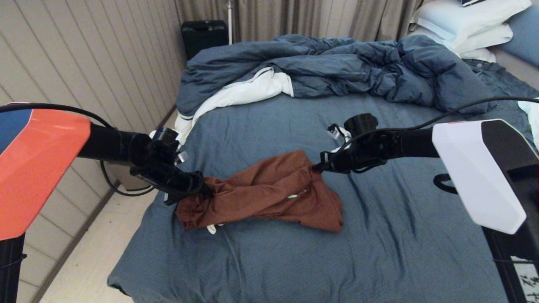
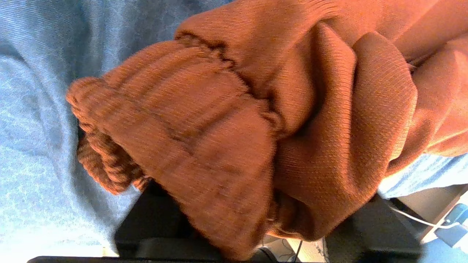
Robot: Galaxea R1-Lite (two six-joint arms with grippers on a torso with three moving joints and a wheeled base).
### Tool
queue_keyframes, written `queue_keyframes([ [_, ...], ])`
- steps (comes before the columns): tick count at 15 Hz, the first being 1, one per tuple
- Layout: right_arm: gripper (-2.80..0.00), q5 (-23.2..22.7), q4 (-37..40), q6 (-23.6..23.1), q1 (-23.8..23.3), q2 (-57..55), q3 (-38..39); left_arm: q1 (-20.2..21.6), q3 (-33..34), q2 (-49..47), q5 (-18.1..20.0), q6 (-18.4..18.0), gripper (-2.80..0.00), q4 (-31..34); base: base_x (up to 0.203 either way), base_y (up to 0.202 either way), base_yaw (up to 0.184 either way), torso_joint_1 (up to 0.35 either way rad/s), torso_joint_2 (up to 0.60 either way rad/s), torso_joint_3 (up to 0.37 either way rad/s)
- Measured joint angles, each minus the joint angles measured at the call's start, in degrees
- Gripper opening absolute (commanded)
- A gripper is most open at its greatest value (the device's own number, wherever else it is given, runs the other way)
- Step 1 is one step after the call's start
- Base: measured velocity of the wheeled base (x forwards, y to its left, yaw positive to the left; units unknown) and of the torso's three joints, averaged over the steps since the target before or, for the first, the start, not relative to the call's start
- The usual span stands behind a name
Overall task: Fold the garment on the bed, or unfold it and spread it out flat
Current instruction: Fold the brown shorts
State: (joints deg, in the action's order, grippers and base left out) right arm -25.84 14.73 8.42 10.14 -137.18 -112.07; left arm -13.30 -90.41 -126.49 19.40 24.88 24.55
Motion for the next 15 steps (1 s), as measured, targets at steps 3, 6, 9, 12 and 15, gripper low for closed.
queue_keyframes([
  [3, -2.80, 0.0, -0.5, 0.0, 0.0, -0.4, 0.0, 0.0, 1.8, 2.2, 0.0, 0.0, 0.00, 0.5, 0.000, 0.000, 0.000, 0.000, 0.00, 0.000],
  [6, -2.80, 0.0, -0.5, 0.0, 0.0, -0.6, 0.0, 0.0, 7.3, 7.1, 0.0, -0.2, 0.00, 0.5, 0.000, 0.000, 0.000, 0.000, 0.00, 0.000],
  [9, -2.80, 0.0, -0.5, 0.1, 0.0, -0.6, 0.0, -0.1, 12.6, 13.5, -0.1, -0.4, 0.00, 0.7, 0.000, 0.000, 0.000, 0.000, 0.00, 0.000],
  [12, -2.80, 0.0, -0.6, 0.1, 0.0, -0.6, -0.1, -0.7, 16.4, 19.1, 0.1, 0.0, 0.00, 2.6, 0.000, 0.000, 0.000, 0.000, 0.00, 0.000],
  [15, -2.80, -0.1, -0.6, 0.1, 0.0, -0.6, -0.1, -5.5, 18.1, 19.6, 0.2, 0.3, 0.00, 4.1, 0.000, 0.000, 0.000, 0.000, 0.00, 0.000],
])
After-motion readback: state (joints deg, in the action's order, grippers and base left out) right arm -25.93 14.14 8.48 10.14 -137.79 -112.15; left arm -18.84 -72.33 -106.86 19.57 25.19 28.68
